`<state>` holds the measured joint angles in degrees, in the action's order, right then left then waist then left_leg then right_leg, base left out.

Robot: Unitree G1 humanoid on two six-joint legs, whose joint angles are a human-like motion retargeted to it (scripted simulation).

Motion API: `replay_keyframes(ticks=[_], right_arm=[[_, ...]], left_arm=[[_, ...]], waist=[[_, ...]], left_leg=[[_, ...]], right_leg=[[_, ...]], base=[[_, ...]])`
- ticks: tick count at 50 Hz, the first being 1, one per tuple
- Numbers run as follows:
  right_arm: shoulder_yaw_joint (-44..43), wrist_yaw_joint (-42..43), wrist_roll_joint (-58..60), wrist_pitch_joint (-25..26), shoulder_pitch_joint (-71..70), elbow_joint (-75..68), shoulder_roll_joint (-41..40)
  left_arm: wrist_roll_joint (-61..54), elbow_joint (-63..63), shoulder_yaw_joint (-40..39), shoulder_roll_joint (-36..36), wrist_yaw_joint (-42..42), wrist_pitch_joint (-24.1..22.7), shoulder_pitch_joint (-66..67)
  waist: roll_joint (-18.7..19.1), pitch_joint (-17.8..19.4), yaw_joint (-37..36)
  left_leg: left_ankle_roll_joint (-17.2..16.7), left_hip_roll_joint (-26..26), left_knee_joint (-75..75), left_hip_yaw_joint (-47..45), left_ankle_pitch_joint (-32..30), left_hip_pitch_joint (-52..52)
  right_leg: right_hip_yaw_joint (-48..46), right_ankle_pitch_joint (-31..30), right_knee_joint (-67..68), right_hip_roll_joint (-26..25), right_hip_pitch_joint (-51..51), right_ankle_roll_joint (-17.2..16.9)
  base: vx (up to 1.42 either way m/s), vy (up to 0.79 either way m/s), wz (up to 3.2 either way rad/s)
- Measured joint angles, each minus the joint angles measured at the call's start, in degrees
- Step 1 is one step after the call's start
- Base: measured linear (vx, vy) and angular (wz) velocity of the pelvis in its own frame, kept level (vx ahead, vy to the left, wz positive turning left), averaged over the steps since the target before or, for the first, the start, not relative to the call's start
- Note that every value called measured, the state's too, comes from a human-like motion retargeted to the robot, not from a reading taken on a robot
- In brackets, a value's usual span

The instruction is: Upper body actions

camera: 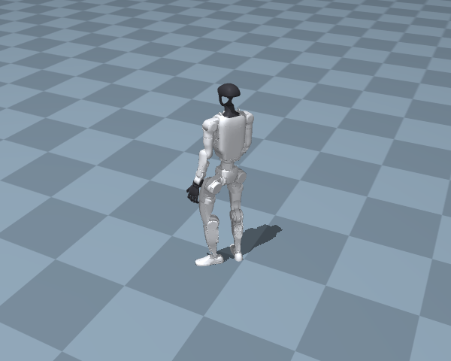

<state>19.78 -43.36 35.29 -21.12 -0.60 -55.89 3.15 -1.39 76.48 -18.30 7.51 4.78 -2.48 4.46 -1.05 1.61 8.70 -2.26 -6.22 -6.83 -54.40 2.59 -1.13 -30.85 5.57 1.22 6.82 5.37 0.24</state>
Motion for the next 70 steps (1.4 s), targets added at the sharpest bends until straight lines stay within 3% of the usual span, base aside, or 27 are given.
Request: replay_keyframes(ticks=[5, 10, 12, 13, 15, 17, 22, 26, 30, 35, 40, 43, 45, 48, 50, 53, 54, 55, 57, 59, 63, 70], right_arm=[[-0.4, 1.2, 0.2, -2.0, -0.2, 0.6, 0.4], [-1.1, 3.1, 4.9, -5.0, -0.9, 0.3, 2.5], [-1.5, 4.9, 7.0, -5.6, -1.1, 0.0, 3.3], [-1.7, 5.9, 8.0, -5.9, -1.1, -0.2, 3.7], [-2.2, 8.1, 9.4, -6.2, -1.2, -1.0, 4.2], [-3.3, 10.3, 10.2, -5.8, -1.1, -1.8, 4.4], [-7.2, 17.0, 10.4, -4.6, 0.0, -4.0, 4.4], [-9.3, 23.9, 12.3, -5.0, 0.8, -6.9, 5.2], [-10.9, 31.4, 17.3, -4.1, 0.4, -12.1, 6.0], [-13.5, 39.0, 20.2, -0.8, 0.7, -20.4, 7.2], [-15.8, 46.2, 22.2, 3.9, 0.7, -30.2, 8.3], [-16.4, 49.6, 23.1, 6.8, 0.7, -34.9, 8.8], [-16.5, 50.9, 24.1, 8.4, 1.0, -36.8, 8.8], [-15.7, 50.4, 26.1, 10.5, 1.3, -37.8, 8.7], [-15.5, 49.0, 27.3, 11.7, 0.0, -37.6, 8.2], [-14.4, 47.2, 27.9, 10.3, -1.1, -35.0, 7.6], [-13.7, 46.2, 28.1, 9.9, -1.3, -34.0, 7.5], [-12.9, 45.0, 28.3, 9.5, -1.3, -33.0, 7.2], [-12.3, 43.7, 30.1, 9.5, -2.6, -31.8, 7.1], [-12.1, 43.3, 31.3, 9.2, -4.1, -30.7, 7.0], [-11.1, 41.7, 29.9, 7.5, -5.9, -28.7, 7.1], [-10.2, 38.7, 29.0, 5.1, -8.0, -25.6, 5.0]], left_arm=[[-2.4, 0.5, -2.0, -0.2, 6.3, -2.2, -0.3], [-4.1, 0.4, -3.7, -0.3, 2.6, -1.9, -0.5], [-4.3, 0.5, -4.0, -0.4, 1.2, -1.5, -0.8], [-4.2, 0.5, -4.3, -0.4, 0.6, -1.2, -1.0], [-4.0, 0.7, -4.6, -0.4, -0.5, -0.6, -1.5], [-3.7, 1.0, -4.4, -0.3, -1.6, 0.4, -2.0], [-2.7, 2.5, -4.7, 0.2, -4.6, 3.0, -3.6], [-3.0, 2.9, -4.4, 0.6, -5.5, 2.9, -3.7], [-2.7, 3.5, -4.4, 0.7, -5.9, 2.8, -3.7], [-2.5, 4.9, -3.4, 0.4, -7.2, 2.4, -4.3], [-0.8, 7.0, -1.7, 0.4, -9.4, 3.2, -5.1], [0.8, 7.6, -1.2, 0.5, -11.6, 4.0, -4.8], [1.4, 7.2, -1.5, 0.3, -12.6, 4.4, -3.6], [1.3, 6.8, -3.1, -0.3, -13.2, 4.4, -1.1], [0.6, 7.1, -4.4, -0.9, -13.5, 4.4, -0.7], [-1.9, 7.2, -4.3, -0.8, -13.4, 3.9, -1.2], [-2.0, 7.0, -4.0, -0.6, -13.5, 3.9, -1.3], [-1.8, 6.7, -3.8, -0.3, -13.6, 4.0, -1.3], [-0.4, 6.0, -3.2, -0.1, -13.2, 5.1, -2.5], [0.2, 5.5, -2.9, -0.1, -11.9, 5.6, -4.0], [0.6, 3.6, -2.0, 0.1, -7.7, 5.2, -5.7], [-3.2, 2.4, -4.4, -0.7, -5.5, 3.8, -4.5]], waist=[[-1.3, 0.6, -4.3], [-1.2, 1.3, -7.6], [0.4, 1.8, -8.0], [1.6, 2.1, -7.9], [4.1, 2.9, -6.9], [6.1, 3.4, -5.1], [9.1, 4.7, -3.0], [8.9, 4.5, -2.9], [7.7, 4.8, -1.2], [4.3, 5.1, 0.3], [-0.7, 6.2, 0.6], [-2.3, 6.9, 0.0], [-2.0, 6.4, -0.8], [-1.5, 4.3, -1.7], [-1.1, 3.8, -0.3], [-1.2, 3.3, 3.1], [-1.7, 3.3, 3.2], [-2.1, 3.4, 2.9], [-3.3, 3.9, 2.6], [-3.3, 4.6, 1.7], [-2.2, 6.4, -1.2], [-0.7, 8.2, -7.0]], left_leg=[[2.1, 2.5, -1.1, 6.8, 2.3, 2.1], [3.9, 4.9, -0.4, 13.0, 3.5, 3.3], [4.5, 4.5, 0.3, 15.5, 3.7, 3.5], [4.8, 3.8, 0.4, 17.0, 3.8, 3.5], [5.3, 2.3, 0.3, 20.3, 3.9, 3.6], [5.8, 1.3, 0.1, 24.5, 3.6, 4.3], [6.8, 0.2, -2.0, 35.8, 3.5, 6.7], [7.6, 1.9, -1.9, 41.9, 3.8, 6.8], [7.9, 4.1, -1.9, 48.5, 4.2, 6.4], [8.0, 8.6, -1.6, 56.4, 5.3, 4.2], [9.2, 16.0, -2.4, 61.2, 7.2, -0.2], [9.7, 18.9, -4.9, 62.2, 9.1, -2.5], [9.1, 18.9, -6.7, 61.4, 10.0, -3.0], [5.8, 18.4, -10.8, 57.7, 7.2, -2.3], [0.5, 16.9, -17.2, 53.5, 1.4, 0.6], [-11.5, 14.7, -29.0, 44.3, -8.5, 6.9], [-12.0, 14.2, -34.6, 41.7, -7.9, 9.2], [-10.9, 13.2, -41.0, 39.3, -5.6, 11.8], [-2.1, 6.9, -50.3, 28.5, 1.8, 15.3], [1.9, 2.6, -54.7, 23.2, 5.8, 19.5], [1.6, 0.6, -50.1, 24.1, 7.1, 28.2], [1.9, -1.9, -9.9, 29.8, -0.5, 26.4]], right_leg=[[-4.8, 1.2, 1.2, 2.3, 2.3, -2.3], [-10.1, -1.8, 3.6, 3.8, 4.7, -2.8], [-10.6, -3.7, 7.2, 4.1, 4.9, -1.3], [-9.0, -4.2, 10.6, 4.3, 4.4, 0.3], [0.2, -4.4, 24.4, 5.0, 0.0, 0.4], [11.0, -3.8, 38.8, 2.4, -4.7, -3.6], [13.5, -1.1, 62.5, -0.8, -10.8, -0.9], [19.2, 1.6, 69.7, -7.0, -19.2, -1.7], [20.4, 3.1, 64.1, -10.4, -24.7, -2.0], [24.0, 0.0, 40.4, -13.3, -25.3, -4.5], [33.3, -2.8, 13.9, -12.0, -19.1, -6.0], [34.5, -6.0, 8.2, -9.9, -15.4, -6.5], [32.8, -6.0, 7.2, -9.4, -13.3, -2.8], [32.4, -4.8, 7.2, -8.9, -12.1, -0.4], [30.7, -2.6, 7.6, -7.9, -11.5, -0.2], [26.6, -0.3, 7.1, -4.3, -10.5, -1.1], [26.2, 0.3, 6.9, -3.6, -9.7, -1.1], [26.3, 0.9, 6.5, -3.4, -8.5, -0.8], [24.4, 1.9, 6.0, -1.3, -6.8, -1.0], [23.3, 3.1, 5.4, -0.7, -5.3, -1.1], [22.6, 5.4, 4.7, -1.9, -2.8, -0.7], [25.3, 11.4, 5.1, -6.0, 3.9, 0.4]], base=[[0.27, 0.24, 1.06], [0.29, 0.26, 1.09], [0.26, 0.21, 1.20], [0.37, 0.26, 1.38], [0.36, 0.23, 1.65], [0.21, 0.10, 2.14], [0.25, 0.02, 1.83], [0.33, -0.09, 1.37], [0.32, -0.17, 1.52], [0.34, -0.23, 1.55], [0.41, -0.25, 1.35], [0.43, -0.23, 0.93], [0.47, -0.22, 0.44], [0.43, -0.15, 0.12], [0.29, -0.22, 0.75], [0.23, -0.12, 1.29], [0.36, -0.22, 0.74], [0.41, -0.29, 0.53], [0.34, -0.20, 0.63], [0.17, -0.10, 0.46], [0.48, -0.23, 0.17], [0.59, -0.16, -0.33]])
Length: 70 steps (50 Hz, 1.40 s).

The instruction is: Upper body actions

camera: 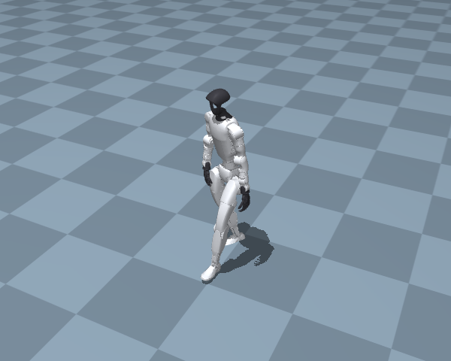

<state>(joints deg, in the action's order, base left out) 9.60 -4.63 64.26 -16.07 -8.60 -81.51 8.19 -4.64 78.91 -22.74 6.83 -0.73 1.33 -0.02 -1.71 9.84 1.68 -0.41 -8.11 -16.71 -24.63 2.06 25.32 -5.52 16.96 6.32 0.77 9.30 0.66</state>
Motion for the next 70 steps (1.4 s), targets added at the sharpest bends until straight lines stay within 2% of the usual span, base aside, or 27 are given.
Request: replay_keyframes(ticks=[5, 7, 8, 10, 13, 15, 18, 22, 25, 27, 33, 36, 37, 40, 42, 45, 47, 48, 50, 53, 57, 61, 64, 65, 67, 68, 70], right_arm=[[-0.7, -1.7, -1.4, -1.1, 1.7, 0.8, -1.5], [-2.0, -1.3, -1.6, -0.9, 3.3, -0.1, -1.0], [-3.0, -0.8, -1.6, -0.6, 4.1, -0.8, -0.5], [-4.4, 0.8, -2.0, 0.7, 5.7, -2.6, 0.2], [-5.9, 3.2, -3.9, 2.1, 5.2, -6.2, 1.0], [-6.1, 3.0, -4.6, 2.4, 4.6, -6.7, 1.3], [-5.9, 1.9, -4.2, 1.5, 5.4, -4.4, 0.4], [-7.2, 0.8, -4.6, 0.1, 5.9, -3.0, -0.3], [-7.7, 1.3, -5.2, -0.1, 6.9, -3.6, -0.1], [-8.2, 2.1, -5.5, 0.5, 7.8, -4.6, 0.4], [-11.3, 6.3, -8.2, 3.0, 10.0, -9.7, 1.5], [-13.1, 8.1, -9.5, 4.3, 10.9, -12.3, 1.7], [-13.6, 8.6, -9.8, 4.7, 11.2, -13.1, 1.8], [-14.5, 9.2, -10.0, 6.7, 12.0, -15.9, 2.2], [-15.3, 8.7, -9.8, 8.4, 12.8, -15.9, 2.4], [-16.1, 7.7, -10.5, 8.8, 13.0, -15.9, 2.1], [-15.4, 6.7, -11.7, 8.2, 11.7, -15.4, 1.6], [-14.8, 5.9, -12.3, 7.9, 11.0, -14.7, 1.2], [-13.2, 4.4, -12.8, 7.2, 9.2, -13.5, 0.8], [-10.5, 1.8, -11.3, 6.5, 5.8, -11.7, 0.2], [-7.1, -1.8, -7.0, 5.5, 1.6, -8.5, -0.6], [-4.3, -5.1, -2.6, 3.6, -2.8, -4.4, -1.5], [-2.9, -6.5, -2.4, 2.0, -4.6, -2.1, -2.6], [-2.4, -6.8, -2.8, 1.6, -4.9, -1.6, -3.0], [-2.5, -7.5, -3.5, 1.0, -4.5, -0.7, -3.6], [-2.9, -7.7, -3.8, 1.0, -3.9, -0.3, -3.8], [-3.7, -7.7, -4.9, 1.0, -2.1, -0.2, -4.1]], left_arm=[[-5.8, 1.7, -5.5, -2.2, -5.7, 0.4, 2.2], [-6.9, 3.5, -6.9, -3.2, -6.7, 0.7, 2.5], [-7.1, 4.7, -7.3, -3.6, -7.1, 0.7, 2.3], [-7.1, 7.0, -7.4, -4.3, -6.9, 1.0, 2.0], [-6.2, 9.2, -5.9, -4.1, -4.8, 0.7, -0.1], [-5.3, 9.7, -4.7, -3.5, -3.1, 0.5, -1.1], [-3.4, 9.6, -2.1, -1.7, -3.3, 1.0, -1.5], [0.2, 10.0, -0.8, 0.6, -4.2, 2.6, -3.5], [1.6, 10.6, -0.8, 1.9, -3.7, 2.6, -5.0], [2.3, 10.8, -0.8, 2.2, -4.7, 2.9, -5.8], [3.8, 11.4, -1.0, 2.6, -7.8, 4.1, -7.9], [4.1, 11.1, -0.2, 2.8, -8.2, 4.0, -7.7], [4.5, 10.9, -0.1, 2.8, -8.2, 4.1, -7.3], [6.8, 9.8, -1.6, 2.2, -8.5, 4.8, -4.0], [5.6, 9.8, -1.4, 1.4, -9.0, 4.8, -1.0], [3.6, 11.0, -1.6, 0.4, -9.6, 4.9, 2.0], [3.3, 11.3, -1.5, 0.5, -10.1, 5.2, 1.9], [3.7, 11.1, -1.5, 0.7, -10.4, 5.5, 1.6], [4.9, 10.2, -1.5, 1.0, -10.7, 5.8, 1.3], [5.2, 8.4, -1.7, 1.1, -9.3, 4.3, 1.5], [4.0, 7.9, -2.4, 1.0, -7.9, 3.1, 2.2], [3.1, 9.2, -4.3, 0.1, -9.6, 3.4, 2.9], [3.0, 9.8, -5.8, -0.3, -10.7, 3.2, 4.1], [3.2, 9.9, -6.1, -0.3, -11.0, 3.1, 4.6], [4.2, 10.4, -6.5, 0.0, -11.6, 3.3, 5.4], [4.8, 10.9, -6.7, 0.1, -11.9, 3.5, 5.6], [5.9, 11.9, -7.3, 0.4, -12.2, 4.0, 5.7]], waist=[[0.2, -2.9, 1.1], [1.4, -5.3, 1.7], [1.9, -6.7, 2.0], [2.1, -8.6, 0.8], [3.5, -6.7, -2.9], [5.7, -5.7, -1.7], [7.8, -5.2, 1.9], [8.0, -4.0, 4.9], [6.9, -4.1, 6.0], [6.3, -4.2, 7.1], [1.3, -3.9, 11.9], [1.2, -3.4, 12.8], [1.3, -3.8, 12.7], [1.7, -7.5, 12.8], [2.2, -10.0, 12.8], [1.3, -10.4, 13.5], [-0.2, -9.6, 13.3], [-1.1, -9.2, 14.0], [-2.9, -7.9, 13.7], [-4.1, -6.2, 10.1], [-2.6, -5.4, 7.4], [1.5, -3.9, 3.8], [2.3, -3.2, 1.6], [2.0, -3.1, 1.5], [2.3, -3.6, 2.1], [2.4, -4.4, 2.2], [3.1, -5.9, 0.9]], left_leg=[[-2.9, 1.0, 7.8, 6.9, -1.3, -3.5], [-5.4, 0.6, 9.5, 4.2, -8.7, -5.0], [-5.2, 2.3, 8.7, 8.6, -9.4, -4.4], [-3.3, 3.7, 6.9, 10.0, -7.5, -5.2], [-0.8, 2.4, 6.6, 8.5, -3.4, -10.4], [-0.1, 1.3, 6.9, 9.3, -1.4, -13.0], [0.5, 0.4, 6.4, 11.1, 2.1, -16.1], [1.0, 1.3, 7.8, 12.6, 5.4, -20.7], [1.6, 3.7, 9.4, 12.9, 7.3, -23.9], [2.1, 5.6, 10.3, 13.8, 8.6, -26.1], [3.4, 14.3, 11.5, 19.2, 11.8, -34.3], [2.4, 14.8, 11.4, 20.7, 12.1, -39.6], [1.8, 14.8, 11.1, 20.6, 11.7, -40.8], [-0.6, 15.5, 8.8, 20.3, 7.2, -42.2], [-2.7, 14.8, 4.8, 16.8, -0.6, -41.7], [-5.3, 11.9, -10.6, 11.0, -15.6, -37.0], [-6.4, 10.9, -23.9, 8.4, -20.7, -31.2], [-5.5, 10.3, -28.9, 7.8, -19.3, -28.6], [-0.1, 5.9, -36.5, 1.6, -12.7, -25.0], [3.0, 3.3, -39.3, -3.3, -7.4, -18.3], [1.2, 4.5, -27.0, -1.2, -5.7, -10.6], [-0.8, 4.6, 0.8, 4.5, -6.0, -7.7], [-3.8, 3.5, 14.3, 5.6, -2.5, -7.1], [-4.5, 3.4, 16.8, 6.4, -1.4, -7.0], [-3.1, 3.8, 15.1, 8.0, -2.2, -7.2], [-1.6, 4.2, 13.0, 8.9, -3.8, -6.7], [-2.8, 3.9, 12.2, 11.2, -9.5, -7.4]], right_leg=[[-1.3, 0.1, 0.6, 0.5, 5.2, -1.0], [-2.7, -3.7, 1.4, 0.5, 6.5, -1.2], [-4.1, -6.4, 1.9, 0.9, 6.6, -1.1], [-6.4, -14.0, 5.2, 3.0, 6.5, 0.2], [-8.5, -21.2, 21.8, 7.2, 3.2, 2.2], [-7.4, -19.9, 39.5, 6.9, -2.8, 3.3], [-6.6, -17.9, 56.7, 3.5, -9.8, 2.8], [-8.3, -14.6, 66.6, 0.6, -20.1, 1.9], [-10.2, -13.8, 62.5, -0.2, -27.2, 1.4], [-11.3, -14.5, 52.8, -1.6, -29.9, 1.1], [-8.6, -21.3, 7.0, -3.1, -29.1, 0.8], [-3.9, -20.3, -6.3, -4.8, -27.5, -0.4], [-3.5, -19.7, -7.5, -5.0, -27.2, -0.6], [-6.8, -23.8, -4.0, -4.0, -27.4, 3.6], [-3.7, -24.9, -1.6, -4.3, -26.3, 3.5], [2.4, -19.1, 2.0, -2.8, -22.6, 2.5], [-1.6, -16.5, 2.3, 0.7, -19.0, 1.8], [-4.6, -15.5, 2.1, 2.4, -17.1, 1.7], [-5.0, -13.1, 2.4, 4.0, -13.7, 1.4], [-4.4, -11.0, 1.6, 4.0, -9.5, 1.7], [-2.9, -8.5, 0.4, 0.9, -5.7, 2.4], [1.2, -5.2, -0.4, -5.2, -0.4, 3.4], [5.1, -2.8, -0.5, -6.6, 4.0, 3.4], [5.8, -2.1, -0.2, -6.3, 5.4, 3.2], [5.6, -2.0, 1.0, -6.6, 7.1, 2.6], [5.6, -2.7, 1.6, -6.6, 7.4, 2.2], [6.3, -6.2, 3.3, -7.3, 8.3, 1.5]], base=[[0.97, 0.01, 0.10], [1.01, 0.15, 0.60], [0.99, 0.13, 0.56], [1.01, 0.09, 0.15], [0.74, 0.03, -0.53], [0.69, -0.01, -0.01], [0.72, -0.11, 0.41], [0.59, -0.15, 0.38], [0.59, -0.20, 0.29], [0.68, -0.27, 0.54], [0.66, -0.33, 0.98], [0.76, -0.44, 0.56], [0.76, -0.43, -0.01], [0.81, -0.42, -0.04], [0.93, -0.47, -0.01], [0.79, -0.40, 0.16], [0.70, -0.47, 0.28], [0.49, -0.34, 0.57], [0.48, -0.33, 0.23], [0.61, -0.41, -0.59], [0.57, -0.34, -0.56], [0.69, -0.27, -0.99], [0.71, -0.21, -1.13], [0.81, -0.16, -0.58], [0.94, -0.13, -0.20], [0.90, -0.12, -0.24], [0.95, -0.14, -0.36]])
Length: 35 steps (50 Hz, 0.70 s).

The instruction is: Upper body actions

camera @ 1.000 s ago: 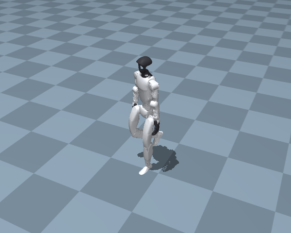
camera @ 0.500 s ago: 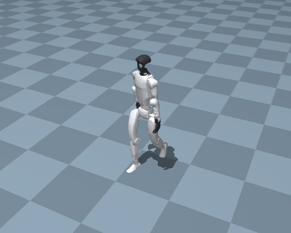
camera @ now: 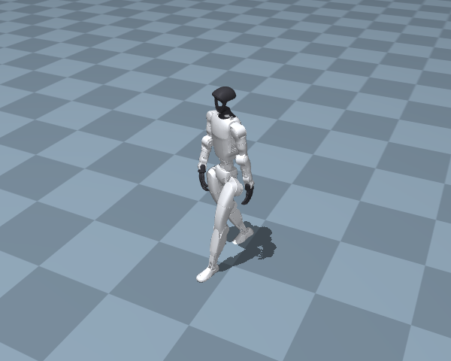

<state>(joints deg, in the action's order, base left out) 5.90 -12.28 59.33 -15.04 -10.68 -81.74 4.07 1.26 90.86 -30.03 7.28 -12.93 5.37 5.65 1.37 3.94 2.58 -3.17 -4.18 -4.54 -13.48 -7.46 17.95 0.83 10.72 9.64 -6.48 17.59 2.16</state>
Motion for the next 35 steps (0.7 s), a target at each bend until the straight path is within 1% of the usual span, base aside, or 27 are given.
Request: replay_keyframes(ticks=[2, 3, 5, 6, 7, 8, 9, 10, 11, 12, 13, 16, 18, 19, 20, 22, 23, 25, 26, 27, 28, 29, 30, 31, 32, 33, 35], right_arm=[[-1.2, 1.0, -1.1, 0.4, 2.1, -1.4, 0.4], [-1.7, 1.9, -1.4, 1.0, 3.1, -2.6, 0.7], [-3.1, 4.6, -1.4, 2.5, 4.4, -5.7, 1.2], [-3.4, 6.1, -1.5, 3.2, 4.6, -7.3, 1.5], [-3.6, 7.4, -1.7, 3.9, 4.7, -8.9, 1.9], [-3.7, 8.6, -1.9, 4.5, 4.5, -10.2, 2.5], [-3.7, 9.3, -1.8, 5.2, 4.3, -11.2, 2.9], [-3.7, 9.9, -1.7, 5.9, 4.1, -11.9, 3.3], [-3.9, 10.4, -1.6, 6.2, 4.4, -11.9, 3.5], [-4.2, 10.8, -1.5, 6.4, 4.7, -11.9, 3.6], [-4.5, 11.2, -1.6, 6.2, 5.1, -11.6, 3.7], [-5.0, 11.9, -2.8, 5.3, 6.6, -10.2, 3.9], [-5.2, 12.4, -3.2, 5.2, 7.5, -9.4, 3.9], [-5.4, 12.5, -3.3, 5.3, 7.9, -9.3, 4.0], [-5.6, 12.6, -3.4, 5.4, 8.1, -9.4, 4.0], [-6.0, 12.8, -3.4, 6.0, 8.4, -9.9, 4.2], [-6.3, 13.0, -3.4, 6.4, 8.6, -10.2, 4.2], [-7.0, 13.5, -3.4, 6.9, 9.2, -10.9, 4.2], [-7.1, 13.6, -3.3, 7.1, 9.6, -11.3, 4.3], [-7.2, 13.6, -3.1, 7.4, 10.0, -11.7, 4.4], [-7.2, 13.5, -2.8, 7.9, 10.3, -12.1, 4.5], [-7.4, 13.4, -2.4, 8.5, 10.6, -12.6, 4.5], [-7.6, 13.2, -1.9, 9.2, 10.9, -13.1, 4.4], [-8.0, 12.9, -1.3, 9.6, 11.5, -13.3, 4.4], [-8.3, 12.4, -0.9, 9.9, 12.1, -13.3, 4.3], [-8.5, 11.6, -0.8, 10.0, 13.0, -13.0, 4.2], [-8.7, 10.0, -1.3, 9.9, 13.8, -11.9, 4.0]], left_arm=[[0.3, 0.9, -0.5, 0.4, -0.1, 0.1, 0.0], [0.1, 1.2, -0.8, 0.4, 0.0, 0.0, 0.1], [-0.8, 1.6, -1.0, 0.8, 0.4, -0.1, -0.5], [-1.4, 1.5, -1.1, 0.8, 0.9, -0.3, -1.1], [-2.0, 1.4, -1.2, 0.7, 1.3, -0.4, -1.8], [-2.7, 1.2, -1.2, 0.7, 1.8, -0.6, -2.4], [-3.5, 1.0, -1.1, 0.8, 2.1, -0.7, -3.2], [-4.2, 0.9, -1.0, 1.0, 2.4, -0.7, -4.1], [-4.6, 0.9, -0.8, 1.2, 2.6, -0.7, -4.9], [-4.9, 0.8, -0.7, 1.4, 2.8, -0.7, -5.7], [-4.8, 0.6, -0.6, 1.6, 2.9, -0.7, -6.5], [-4.6, -1.0, 0.3, 1.9, 3.3, -1.2, -8.4], [-4.5, -2.4, 1.4, 2.2, 3.3, -1.5, -9.4], [-4.3, -3.0, 2.0, 2.4, 3.3, -1.6, -10.0], [-4.1, -3.5, 2.5, 2.7, 3.3, -1.6, -10.6], [-3.5, -4.0, 3.4, 3.2, 3.1, -1.5, -12.0], [-3.1, -4.0, 3.9, 3.4, 3.2, -1.4, -12.6], [-2.7, -3.8, 5.3, 3.9, 3.3, -1.2, -13.9], [-2.4, -3.7, 5.9, 4.0, 3.3, -0.7, -14.3], [-2.0, -3.9, 6.6, 4.1, 3.1, -0.3, -14.6], [-1.3, -4.3, 7.1, 4.1, 2.5, 0.0, -14.6], [-0.5, -5.1, 7.9, 4.0, 0.9, 0.1, -14.2], [0.4, -6.1, 8.7, 3.7, -1.1, 0.0, -13.7], [1.1, -7.2, 10.1, 3.3, -4.0, -0.2, -13.0], [1.9, -8.4, 11.6, 2.8, -6.6, -0.5, -12.4], [3.0, -9.5, 13.2, 2.1, -8.5, -0.8, -11.8], [5.3, -11.2, 16.9, 0.5, -9.9, -2.3, -12.1]], waist=[[-0.2, -0.9, 0.0], [-0.6, -1.3, -0.1], [-0.9, -1.2, -0.6], [-0.2, -0.7, -0.5], [0.7, -0.1, -0.3], [1.8, 0.6, 0.0], [2.5, 1.4, -0.2], [3.0, 2.2, -0.7], [3.3, 2.5, -0.4], [3.6, 2.8, 0.2], [3.8, 3.0, 1.5], [2.9, 2.6, 3.9], [1.8, 2.5, 5.4], [1.1, 2.6, 6.1], [0.2, 2.6, 6.9], [-1.5, 2.9, 8.2], [-2.0, 3.1, 8.8], [-1.9, 3.5, 9.9], [-1.9, 3.4, 9.7], [-2.1, 3.1, 9.6], [-2.5, 2.4, 9.6], [-3.0, 1.3, 9.8], [-3.7, 0.1, 10.0], [-4.2, -0.9, 10.0], [-4.6, -1.8, 9.8], [-5.0, -2.3, 9.4], [-5.8, -2.4, 9.8]], left_leg=[[-0.2, 0.5, -2.0, 1.2, -0.1, -1.6], [0.0, 0.9, -3.3, 1.3, 1.8, -2.3], [1.1, 1.2, -4.5, 1.5, 5.5, -4.9], [1.4, 0.4, -4.8, 1.8, 7.2, -6.3], [1.7, -0.4, -4.8, 2.1, 8.7, -7.8], [1.9, -1.2, -4.6, 2.3, 10.1, -9.6], [2.0, -2.1, -4.9, 1.6, 11.7, -11.1], [2.1, -3.0, -5.7, 0.4, 13.4, -12.5], [2.2, -3.3, -5.6, -0.1, 14.4, -13.7], [2.4, -3.5, -5.4, -0.3, 15.3, -14.9], [2.5, -3.4, -4.8, 0.1, 15.9, -15.9], [2.7, -1.5, -3.2, 0.1, 17.6, -18.2], [2.9, 0.4, -2.2, 0.0, 18.5, -20.1], [3.0, 1.6, -1.7, 0.1, 18.8, -21.2], [3.1, 3.0, -1.2, 0.2, 19.1, -22.3], [3.1, 5.7, -0.4, 1.0, 19.7, -25.2], [3.0, 6.5, 0.0, 1.6, 20.0, -26.9], [2.1, 6.5, 0.2, 3.1, 20.3, -29.8], [1.5, 6.3, -0.2, 3.2, 20.3, -31.0], [0.9, 6.4, -0.7, 3.3, 20.2, -32.1], [0.3, 6.9, -1.5, 3.4, 19.9, -32.8], [-0.3, 7.6, -2.7, 3.8, 19.0, -33.1], [-1.0, 8.3, -4.1, 4.3, 17.8, -33.4], [-1.8, 8.9, -6.7, 4.3, 15.2, -32.9], [-2.6, 9.0, -9.9, 3.8, 12.1, -32.2], [-3.3, 8.2, -14.1, 2.3, 8.3, -31.1], [-4.7, 7.6, -25.3, 3.6, 2.6, -26.9]], right_leg=[[-1.2, -7.6, 3.1, 0.3, 0.5, -0.9], [-1.5, -12.6, 5.8, 0.9, 0.1, -1.5], [-2.9, -23.6, 13.8, 1.7, -2.1, -3.9], [-5.3, -27.8, 18.8, 2.4, -4.0, -4.6], [-8.2, -30.8, 24.0, 3.2, -5.9, -5.1], [-12.0, -31.7, 29.4, 4.4, -8.1, -4.8], [-16.1, -29.0, 34.4, 7.0, -9.9, -2.6], [-20.3, -24.5, 39.1, 10.3, -11.5, 0.7], [-22.3, -21.8, 41.1, 11.9, -13.5, 2.7], [-24.0, -19.3, 42.8, 13.0, -15.8, 4.2], [-25.0, -17.3, 43.8, 12.9, -18.6, 4.5], [-23.2, -14.0, 39.1, 9.8, -27.6, 2.1], [-21.0, -13.4, 30.9, 7.4, -32.0, 0.7], [-19.7, -13.8, 25.2, 6.5, -33.4, 0.5], [-18.5, -14.5, 19.0, 5.8, -34.5, 0.6], [-16.7, -17.1, 5.9, 5.7, -35.4, 2.0], [-16.2, -17.3, 0.2, 5.6, -35.4, 2.1], [-15.3, -14.7, -8.3, 4.1, -35.0, -0.2], [-16.4, -13.9, -10.0, 4.3, -34.5, -1.0], [-17.2, -13.8, -10.8, 4.5, -34.1, -0.9], [-17.4, -15.3, -9.7, 4.6, -33.9, 0.9], [-16.9, -18.1, -9.0, 5.0, -34.0, 1.6], [-16.0, -21.5, -8.3, 5.6, -34.4, 1.7], [-15.5, -23.6, -7.2, 6.4, -33.8, 1.7], [-14.3, -24.3, -5.8, 7.1, -33.2, 1.9], [-12.1, -22.1, -3.9, 7.6, -32.7, 2.2], [-15.0, -18.8, -1.4, 11.1, -30.5, 1.1]], base=[[0.93, -0.15, 0.08], [1.04, -0.19, 0.13], [0.91, -0.22, 0.05], [0.67, -0.22, 0.00], [0.67, -0.23, -0.05], [0.70, -0.23, -0.31], [0.63, -0.20, -0.68], [0.64, -0.20, -0.78], [0.71, -0.23, -0.56], [0.70, -0.25, -0.02], [0.54, -0.22, 0.21], [0.58, -0.27, 0.18], [0.66, -0.33, 0.16], [0.57, -0.32, 0.28], [0.63, -0.37, 0.35], [0.63, -0.39, 0.47], [0.48, -0.31, 0.60], [0.48, -0.32, 0.57], [0.70, -0.49, 0.26], [0.79, -0.55, 0.03], [0.74, -0.49, 0.11], [0.73, -0.46, 0.24], [0.76, -0.46, 0.27], [0.76, -0.45, 0.21], [0.76, -0.42, 0.09], [0.69, -0.38, 0.26], [0.51, -0.32, 0.49]])
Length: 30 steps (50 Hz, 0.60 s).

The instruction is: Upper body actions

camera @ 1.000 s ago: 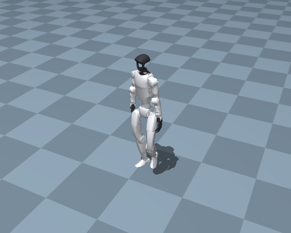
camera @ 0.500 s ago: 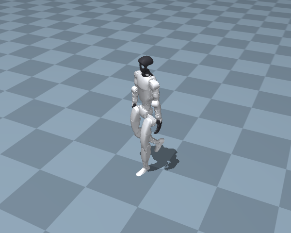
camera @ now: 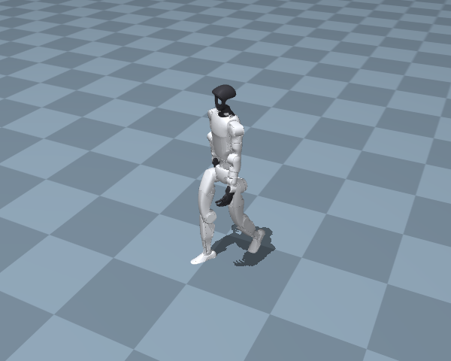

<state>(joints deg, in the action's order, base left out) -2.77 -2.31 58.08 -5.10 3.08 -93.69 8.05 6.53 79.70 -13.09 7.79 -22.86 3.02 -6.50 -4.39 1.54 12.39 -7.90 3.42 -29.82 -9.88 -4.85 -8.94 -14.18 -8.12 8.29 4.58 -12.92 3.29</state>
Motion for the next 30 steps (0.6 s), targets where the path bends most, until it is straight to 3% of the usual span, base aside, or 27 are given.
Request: replay_keyframes(ticks=[2, 5, 7, 12, 15, 17, 18, 25, 30], right_arm=[[1.1, -1.0, -1.1, -0.3, -0.5, 1.4, -0.4], [2.6, -1.2, -1.6, -1.6, -2.0, 3.6, -1.0], [3.9, -2.8, -0.5, -3.1, -3.1, 5.8, -1.3], [7.1, -8.9, 3.7, -7.4, -5.8, 12.9, -1.9], [9.1, -11.9, 4.4, -10.6, -7.3, 17.5, -2.2], [10.1, -13.9, 3.4, -12.5, -7.6, 19.9, -2.1], [10.3, -14.5, 3.2, -13.1, -7.4, 20.7, -2.2], [11.9, -21.1, -4.6, -15.8, -5.3, 26.9, -3.2], [14.1, -22.6, -5.0, -15.7, -3.3, 27.8, -2.8]], left_arm=[[2.0, -2.0, 4.9, -1.1, -0.4, -1.5, -1.5], [7.2, -6.4, 12.9, -1.8, -4.1, -2.7, -3.9], [11.8, -9.0, 16.8, -2.2, -6.6, -2.9, -5.4], [16.9, -13.9, 21.4, -2.6, -7.4, -2.8, -7.0], [11.9, -14.2, 20.9, -3.8, -5.8, -3.2, -6.7], [8.0, -13.8, 20.2, -4.7, -5.5, -3.7, -6.3], [7.2, -13.7, 20.1, -5.1, -4.8, -3.7, -5.9], [9.4, -17.6, 21.6, -0.2, 11.2, -7.4, -5.6], [11.0, -18.1, 22.0, 1.2, 29.1, -8.9, -5.6]], waist=[[-0.9, 0.0, -0.9], [-2.8, 1.3, -1.3], [-3.1, 1.9, -3.7], [-0.1, 2.7, -5.9], [3.1, 3.7, -7.2], [3.4, 3.6, -7.6], [3.5, 3.0, -7.2], [3.3, 2.1, -4.5], [2.6, 2.2, -5.7]], left_leg=[[-0.3, -0.2, -9.2, -0.6, -2.1, 4.6], [5.4, -3.6, -16.5, -6.0, 2.3, 8.6], [6.8, -5.0, -15.3, -9.5, 5.1, 10.7], [4.8, -5.5, 3.0, -9.7, 9.1, 13.5], [4.4, -5.8, 17.5, -5.5, 9.3, 13.7], [6.5, -4.9, 21.1, -3.7, 7.7, 13.2], [5.7, -5.1, 21.2, -4.2, 9.0, 12.2], [5.7, -4.9, 22.2, -4.0, 10.0, 10.5], [6.6, -3.9, 24.3, -4.6, 10.0, 8.6]], right_leg=[[-0.4, 2.7, 1.2, 1.5, 1.6, -0.5], [-1.1, 5.4, 2.3, 3.9, 4.5, -0.7], [-0.1, 6.3, 2.1, 3.7, 5.7, -0.6], [-0.1, 7.4, 0.3, -0.6, 8.2, -0.1], [1.2, 8.1, -1.0, -5.4, 10.7, 0.5], [2.6, 8.3, -1.9, -6.0, 12.4, 0.4], [2.5, 8.3, -2.5, -5.9, 12.8, 0.2], [1.6, 9.0, -4.8, -6.2, 15.2, -0.2], [2.0, 9.1, -5.5, -6.6, 16.0, -0.2]], base=[[0.37, -0.30, 0.29], [0.33, -0.26, 0.22], [0.28, -0.24, -0.37], [0.23, -0.16, -0.28], [0.24, -0.06, -0.71], [0.29, 0.00, -0.51], [0.27, 0.02, -0.20], [0.23, -0.03, 0.15], [0.13, -0.01, -0.05]])
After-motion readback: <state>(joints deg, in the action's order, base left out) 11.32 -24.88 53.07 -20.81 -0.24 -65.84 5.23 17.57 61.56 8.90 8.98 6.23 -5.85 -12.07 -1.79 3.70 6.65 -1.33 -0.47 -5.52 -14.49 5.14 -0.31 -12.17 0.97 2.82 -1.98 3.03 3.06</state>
